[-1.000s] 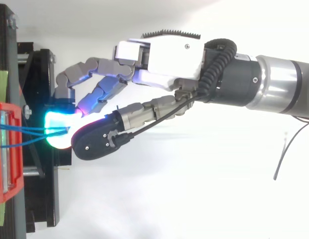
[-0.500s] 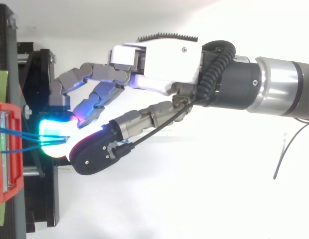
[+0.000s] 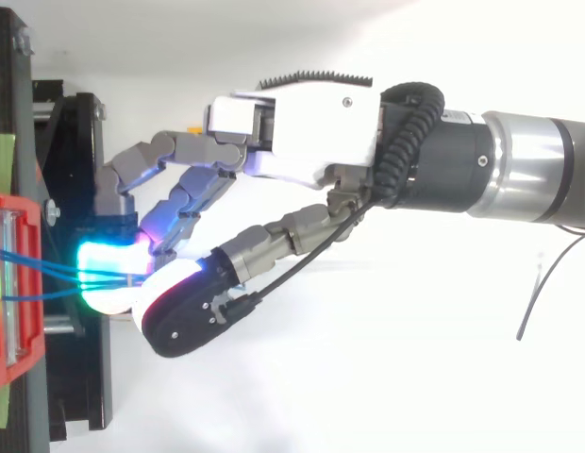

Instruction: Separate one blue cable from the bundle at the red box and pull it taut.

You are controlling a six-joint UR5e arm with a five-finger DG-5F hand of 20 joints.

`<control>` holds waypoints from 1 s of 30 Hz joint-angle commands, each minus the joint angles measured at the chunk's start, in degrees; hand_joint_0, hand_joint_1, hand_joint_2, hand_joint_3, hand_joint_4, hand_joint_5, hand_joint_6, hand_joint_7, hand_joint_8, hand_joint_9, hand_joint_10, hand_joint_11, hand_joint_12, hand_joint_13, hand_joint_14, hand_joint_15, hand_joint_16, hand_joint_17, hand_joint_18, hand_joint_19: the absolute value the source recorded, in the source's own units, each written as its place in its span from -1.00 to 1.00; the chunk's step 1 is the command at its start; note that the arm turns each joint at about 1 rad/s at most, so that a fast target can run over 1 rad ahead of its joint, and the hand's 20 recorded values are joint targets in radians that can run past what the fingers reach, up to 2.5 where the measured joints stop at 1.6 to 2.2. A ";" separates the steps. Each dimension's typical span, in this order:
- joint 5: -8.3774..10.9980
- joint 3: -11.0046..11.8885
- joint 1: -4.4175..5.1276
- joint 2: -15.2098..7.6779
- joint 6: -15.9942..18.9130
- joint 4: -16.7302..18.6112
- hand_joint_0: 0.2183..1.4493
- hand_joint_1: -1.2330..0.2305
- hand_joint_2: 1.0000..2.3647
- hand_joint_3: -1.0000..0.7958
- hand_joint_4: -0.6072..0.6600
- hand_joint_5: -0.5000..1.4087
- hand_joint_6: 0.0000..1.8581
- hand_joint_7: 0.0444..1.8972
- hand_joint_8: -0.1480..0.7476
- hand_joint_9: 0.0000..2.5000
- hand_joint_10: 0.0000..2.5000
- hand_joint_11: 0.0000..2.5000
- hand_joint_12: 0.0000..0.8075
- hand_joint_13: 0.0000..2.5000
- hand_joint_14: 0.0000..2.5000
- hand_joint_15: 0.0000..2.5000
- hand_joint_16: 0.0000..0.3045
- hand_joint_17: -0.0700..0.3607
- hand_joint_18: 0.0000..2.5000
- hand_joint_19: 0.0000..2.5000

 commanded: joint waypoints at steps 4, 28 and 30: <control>-1.20 0.00 0.00 -0.01 0.48 -0.17 -0.36 -0.25 -0.97 -0.11 0.16 -0.68 -0.14 0.03 0.00 -0.30 -0.98 -0.33 -0.07 -0.28 -0.98 -0.45 -0.71 -0.21 -0.44 -0.39; -3.92 0.09 -0.53 -0.01 2.50 -1.57 -0.31 -0.31 -0.99 -0.37 0.15 -0.66 -0.03 0.10 0.02 -0.21 -0.98 -0.18 -0.07 -0.22 -0.98 -0.41 -0.72 -0.22 -0.38 -0.39; -4.01 0.09 -0.53 -0.01 2.76 -1.66 -0.35 -0.26 -1.00 -0.44 0.17 -0.64 -0.03 0.12 0.01 -0.19 -0.98 -0.18 -0.07 -0.21 -0.98 -0.40 -0.72 -0.23 -0.37 -0.38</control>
